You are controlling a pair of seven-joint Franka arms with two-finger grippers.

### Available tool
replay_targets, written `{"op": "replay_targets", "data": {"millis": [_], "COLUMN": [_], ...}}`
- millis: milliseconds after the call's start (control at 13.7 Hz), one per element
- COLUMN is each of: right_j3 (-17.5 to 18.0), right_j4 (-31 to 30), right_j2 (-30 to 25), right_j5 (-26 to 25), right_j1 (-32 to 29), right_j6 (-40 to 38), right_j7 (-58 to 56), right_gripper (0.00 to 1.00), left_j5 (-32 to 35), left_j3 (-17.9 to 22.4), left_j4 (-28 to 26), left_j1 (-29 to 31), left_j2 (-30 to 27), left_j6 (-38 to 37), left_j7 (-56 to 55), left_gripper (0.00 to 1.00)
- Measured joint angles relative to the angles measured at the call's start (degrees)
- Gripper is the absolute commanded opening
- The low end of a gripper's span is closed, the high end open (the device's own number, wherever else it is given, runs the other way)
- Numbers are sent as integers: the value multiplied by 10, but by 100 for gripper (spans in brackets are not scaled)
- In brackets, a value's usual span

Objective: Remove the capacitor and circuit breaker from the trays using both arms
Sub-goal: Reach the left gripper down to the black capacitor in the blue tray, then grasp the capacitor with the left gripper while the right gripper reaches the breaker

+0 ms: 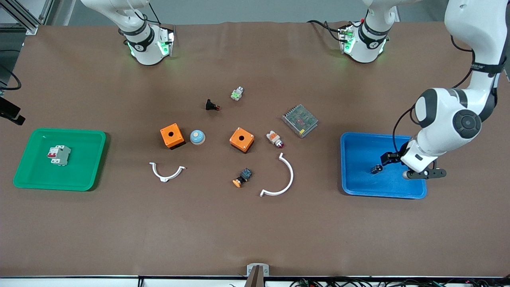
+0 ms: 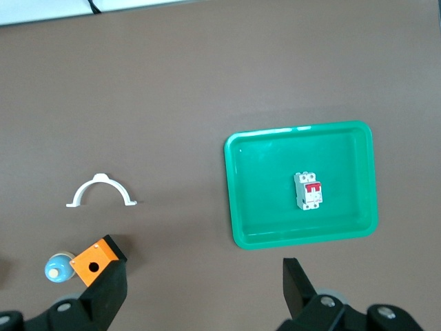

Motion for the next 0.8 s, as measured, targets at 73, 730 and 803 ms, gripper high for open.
{"op": "replay_targets", "data": {"millis": [73,730,803], "right_j3": [-1,-9,-9], "right_j4": [-1,-12,-12], "right_j2": [7,185,202], "right_j5": [-5,-13,-13], "right_j1": [0,-166,-178], "right_j6": [-4,55,70], "right_j7": [0,-181,-199], "right_gripper": [100,100,100], "left_j5": [0,0,0], "left_j3": [-3,-11,-11], "left_j4": [0,2,2], "left_j1": [-1,-1,0], "left_j2": [12,67,67], "left_j6": [13,65,66], "left_j7": [0,0,0], "left_gripper": [72,64,64]}}
